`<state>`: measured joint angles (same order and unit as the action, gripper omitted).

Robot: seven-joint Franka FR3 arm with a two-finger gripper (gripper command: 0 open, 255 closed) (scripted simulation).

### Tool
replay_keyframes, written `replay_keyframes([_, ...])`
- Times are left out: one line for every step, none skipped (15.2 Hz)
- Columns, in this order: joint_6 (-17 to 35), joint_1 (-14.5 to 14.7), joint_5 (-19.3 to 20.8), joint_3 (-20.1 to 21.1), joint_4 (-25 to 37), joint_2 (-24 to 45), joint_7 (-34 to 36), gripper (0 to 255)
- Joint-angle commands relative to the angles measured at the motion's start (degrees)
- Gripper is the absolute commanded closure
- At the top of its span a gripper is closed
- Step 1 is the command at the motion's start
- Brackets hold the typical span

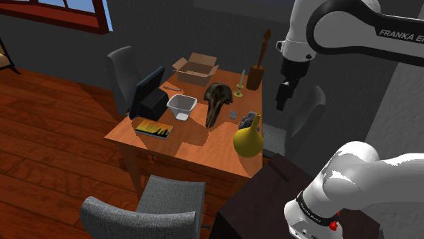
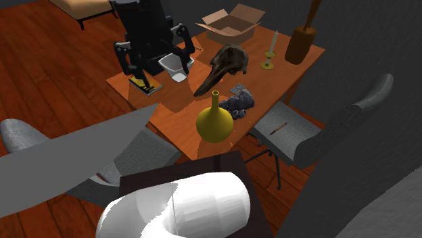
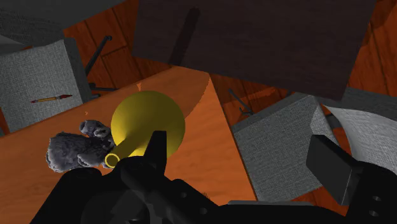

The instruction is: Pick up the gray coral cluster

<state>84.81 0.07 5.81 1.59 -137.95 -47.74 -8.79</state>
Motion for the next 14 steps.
replay_keyframes([0.00,0.00,0.00,0.00,0.00,0.00,0.00,0])
replay_keyframes([1.83,-0.60,0.01,-0.11,-0.35,1.63,1.07,0])
replay_keyframes([3.64,-1.19,0.03,-0.23,-0.63,3.32,2.13,0])
replay_keyframes([5.43,-1.78,0.07,-0.37,-0.83,5.07,3.18,0])
replay_keyframes([7.19,-2.36,0.11,-0.51,-0.95,6.86,4.22,0])
replay_keyframes([8.93,-2.94,0.15,-0.67,-1.00,8.70,5.26,0])
replay_keyframes([10.64,-3.50,0.21,-0.85,-0.97,10.59,6.28,0])
replay_keyframes([12.32,-4.07,0.26,-1.02,-0.87,12.51,7.29,0])
replay_keyframes([13.96,-4.63,0.32,-1.22,-0.70,14.46,8.29,0])
replay_keyframes([15.56,-5.17,0.39,-1.44,-0.45,16.44,9.28,0])
replay_keyframes([17.12,-5.70,0.45,-1.66,-0.14,18.45,10.26,0])
replay_keyframes([18.64,-6.23,0.50,-1.90,0.24,20.48,11.22,0])
replay_keyframes([20.11,-6.74,0.55,-2.16,0.68,22.53,12.17,0])
replay_keyframes([21.54,-7.25,0.59,-2.42,1.19,24.59,13.10,0])
